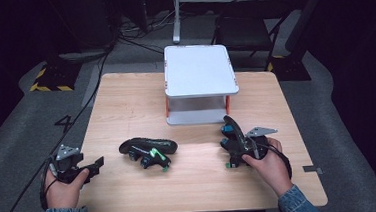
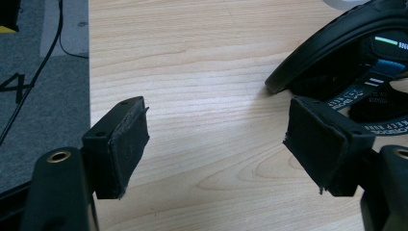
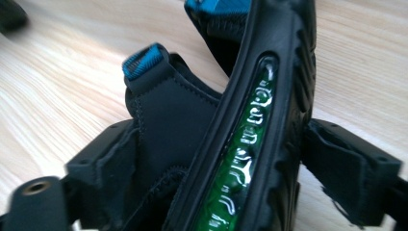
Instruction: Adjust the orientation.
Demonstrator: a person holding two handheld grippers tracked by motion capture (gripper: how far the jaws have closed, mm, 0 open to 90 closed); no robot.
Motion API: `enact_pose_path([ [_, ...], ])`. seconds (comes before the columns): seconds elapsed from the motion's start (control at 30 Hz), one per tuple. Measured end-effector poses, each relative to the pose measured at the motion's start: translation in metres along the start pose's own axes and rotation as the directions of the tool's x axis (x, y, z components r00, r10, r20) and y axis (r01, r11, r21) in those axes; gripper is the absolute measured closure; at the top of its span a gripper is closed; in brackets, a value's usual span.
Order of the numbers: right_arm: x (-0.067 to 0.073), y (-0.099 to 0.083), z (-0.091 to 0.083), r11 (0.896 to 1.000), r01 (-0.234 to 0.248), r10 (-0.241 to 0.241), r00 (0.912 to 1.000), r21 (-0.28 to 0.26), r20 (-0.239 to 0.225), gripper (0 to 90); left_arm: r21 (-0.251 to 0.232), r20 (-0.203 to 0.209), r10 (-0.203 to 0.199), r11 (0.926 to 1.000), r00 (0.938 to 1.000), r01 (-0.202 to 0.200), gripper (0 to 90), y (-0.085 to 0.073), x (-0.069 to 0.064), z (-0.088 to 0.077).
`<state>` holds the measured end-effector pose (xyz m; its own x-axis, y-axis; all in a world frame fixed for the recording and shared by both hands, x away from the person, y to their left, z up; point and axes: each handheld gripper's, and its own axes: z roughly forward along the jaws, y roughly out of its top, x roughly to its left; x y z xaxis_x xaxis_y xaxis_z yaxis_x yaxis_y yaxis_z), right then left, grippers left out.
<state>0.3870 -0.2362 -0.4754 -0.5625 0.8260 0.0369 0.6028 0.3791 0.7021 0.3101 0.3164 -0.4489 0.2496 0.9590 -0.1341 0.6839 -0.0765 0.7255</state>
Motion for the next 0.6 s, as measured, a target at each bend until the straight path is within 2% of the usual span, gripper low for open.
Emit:
enact_pose_path([
  [0.07,0.002,0.002,-0.001,0.999,0.029,-0.030,0.9992,0.023,0.025,19.5,0.004,0.003,0.005,1.0000,1.0000,-0.005,23.1,0.000,0.000,0.000],
  [0.13,0.004,0.003,-0.001,0.998,0.045,-0.047,0.9968,0.040,0.064,25.1,0.006,0.003,0.007,1.0000,1.0000,-0.007,23.1,-0.001,-0.001,0.001],
  [0.2,0.004,0.003,-0.002,0.998,0.047,-0.050,0.9958,0.040,0.077,28.2,0.007,0.004,0.004,1.0000,1.0000,-0.004,23.1,-0.001,-0.001,0.001],
  [0.23,0.001,0.002,-0.004,0.998,0.052,-0.055,0.9929,0.036,0.105,38.6,0.007,0.004,0.004,1.0000,1.0000,-0.004,23.1,-0.001,-0.001,0.002],
  [0.27,0.000,0.002,-0.005,0.999,0.043,-0.046,0.9935,0.031,0.104,43.5,0.008,0.003,0.004,1.0000,1.0000,-0.004,23.1,-0.001,-0.001,0.002],
  [0.3,-0.002,0.002,-0.007,0.999,0.028,-0.030,0.9954,0.029,0.091,49.7,0.008,0.003,0.004,1.0000,1.0000,-0.004,23.1,-0.001,-0.001,0.002],
  [0.33,-0.002,0.002,-0.007,0.999,0.028,-0.030,0.9954,0.029,0.091,49.7,0.008,0.003,0.004,1.0000,1.0000,-0.004,23.1,-0.001,-0.001,0.002],
  [0.37,-0.002,0.002,-0.010,1.000,0.008,-0.009,0.9987,0.020,0.051,52.8,0.012,0.006,0.004,0.9999,1.0000,-0.004,23.1,-0.001,-0.001,0.002],
  [0.43,0.005,0.004,-0.013,1.000,0.004,-0.005,0.9995,0.009,0.031,52.9,0.011,0.005,0.005,0.9999,1.0000,-0.005,23.1,0.000,-0.001,0.003],
  [0.5,0.012,0.006,-0.016,1.000,-0.026,0.026,0.9994,-0.013,-0.021,52.9,0.010,0.005,0.007,0.9999,1.0000,-0.007,23.1,0.000,-0.001,0.003],
  [0.6,0.027,0.008,-0.019,1.000,-0.026,0.026,0.9984,0.003,-0.050,52.1,0.011,0.008,0.007,0.9999,0.9999,-0.007,23.1,0.000,-0.002,0.004],
])
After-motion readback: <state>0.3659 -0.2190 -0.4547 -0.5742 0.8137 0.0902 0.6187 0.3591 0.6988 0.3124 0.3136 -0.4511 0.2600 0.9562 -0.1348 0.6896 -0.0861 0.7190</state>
